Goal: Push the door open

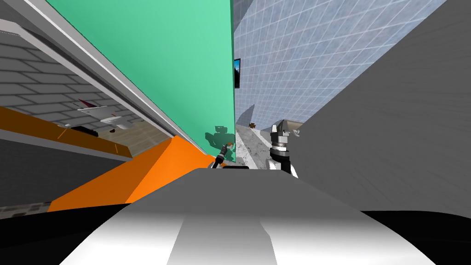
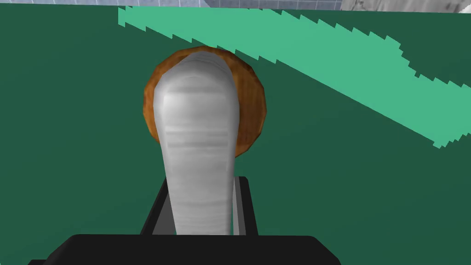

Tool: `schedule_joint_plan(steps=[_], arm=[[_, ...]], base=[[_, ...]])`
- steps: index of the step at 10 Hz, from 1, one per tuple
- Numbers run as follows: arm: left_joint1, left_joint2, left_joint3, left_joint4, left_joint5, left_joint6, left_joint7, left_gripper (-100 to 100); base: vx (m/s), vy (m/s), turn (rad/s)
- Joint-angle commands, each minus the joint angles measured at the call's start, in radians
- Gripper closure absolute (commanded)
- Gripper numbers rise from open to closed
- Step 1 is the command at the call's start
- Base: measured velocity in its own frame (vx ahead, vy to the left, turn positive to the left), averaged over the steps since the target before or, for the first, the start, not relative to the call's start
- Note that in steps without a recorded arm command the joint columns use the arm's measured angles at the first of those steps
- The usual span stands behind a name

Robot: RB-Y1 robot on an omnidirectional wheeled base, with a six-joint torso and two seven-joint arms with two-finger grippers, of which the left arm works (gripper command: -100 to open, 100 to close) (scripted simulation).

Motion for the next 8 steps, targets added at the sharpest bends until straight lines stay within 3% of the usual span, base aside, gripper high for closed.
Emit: schedule_joint_plan(steps=[1,3,8], arm=[[-0.002,0.013,0.028,0.000,0.012,-0.001,-0.006,100],[-0.002,0.013,0.028,0.000,0.012,-0.001,-0.006,100],[-0.015,0.007,0.102,0.017,0.049,0.002,-0.039,100]], base=[[0.110,-0.068,0.070],[0.053,-0.045,0.015],[0.157,-0.140,0.085]])
